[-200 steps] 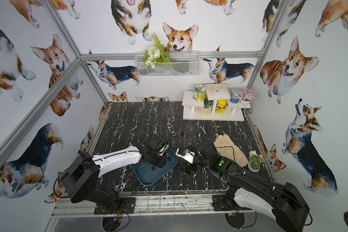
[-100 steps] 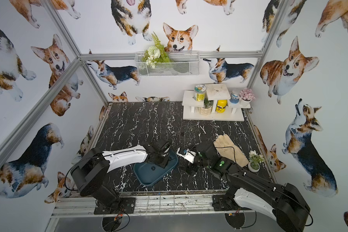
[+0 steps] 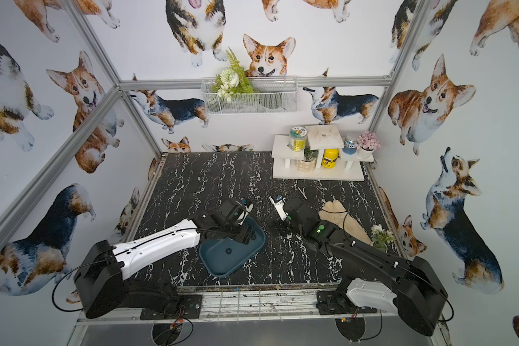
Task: Put the nuts on the desktop into the storage box
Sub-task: Pick up the nut from the center of the board.
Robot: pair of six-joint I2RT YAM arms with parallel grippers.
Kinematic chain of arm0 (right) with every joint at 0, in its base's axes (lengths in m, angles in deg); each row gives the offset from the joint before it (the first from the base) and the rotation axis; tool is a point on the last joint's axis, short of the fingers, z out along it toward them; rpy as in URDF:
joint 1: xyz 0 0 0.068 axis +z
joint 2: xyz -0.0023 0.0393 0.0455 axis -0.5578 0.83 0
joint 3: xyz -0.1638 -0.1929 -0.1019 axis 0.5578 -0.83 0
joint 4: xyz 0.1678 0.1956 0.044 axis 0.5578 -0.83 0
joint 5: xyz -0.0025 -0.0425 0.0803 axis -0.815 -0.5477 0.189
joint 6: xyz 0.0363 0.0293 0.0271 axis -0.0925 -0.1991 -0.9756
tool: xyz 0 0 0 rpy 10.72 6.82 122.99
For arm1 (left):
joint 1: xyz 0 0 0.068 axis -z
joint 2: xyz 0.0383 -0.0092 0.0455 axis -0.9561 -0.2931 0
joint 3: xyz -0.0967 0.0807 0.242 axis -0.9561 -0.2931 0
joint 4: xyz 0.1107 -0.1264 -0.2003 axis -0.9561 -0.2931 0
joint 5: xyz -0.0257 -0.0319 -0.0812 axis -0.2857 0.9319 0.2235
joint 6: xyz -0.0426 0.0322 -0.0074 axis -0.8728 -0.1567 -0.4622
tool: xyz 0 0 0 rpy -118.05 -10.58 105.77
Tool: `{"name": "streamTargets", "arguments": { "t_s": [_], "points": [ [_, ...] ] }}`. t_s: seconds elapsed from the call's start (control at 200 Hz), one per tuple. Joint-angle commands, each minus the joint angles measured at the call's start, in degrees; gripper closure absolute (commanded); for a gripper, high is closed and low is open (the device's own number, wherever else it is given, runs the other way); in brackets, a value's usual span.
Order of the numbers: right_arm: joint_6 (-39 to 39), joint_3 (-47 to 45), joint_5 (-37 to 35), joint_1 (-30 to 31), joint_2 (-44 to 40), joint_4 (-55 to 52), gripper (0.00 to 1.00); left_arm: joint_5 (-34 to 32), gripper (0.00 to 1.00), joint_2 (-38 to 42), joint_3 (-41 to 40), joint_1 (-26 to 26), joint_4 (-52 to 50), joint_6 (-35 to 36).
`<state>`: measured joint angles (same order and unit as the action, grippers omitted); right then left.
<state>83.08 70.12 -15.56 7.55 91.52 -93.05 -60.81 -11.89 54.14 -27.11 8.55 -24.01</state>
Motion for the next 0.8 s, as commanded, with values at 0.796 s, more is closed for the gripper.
{"name": "streamTargets", "arguments": {
  "t_s": [0.796],
  "points": [
    [-32.9,7.7,-4.0,-10.9,22.7,-14.5,0.34,2.1,0.0,34.7,-25.2,-0.2,30.1,3.5]
  ]
}}
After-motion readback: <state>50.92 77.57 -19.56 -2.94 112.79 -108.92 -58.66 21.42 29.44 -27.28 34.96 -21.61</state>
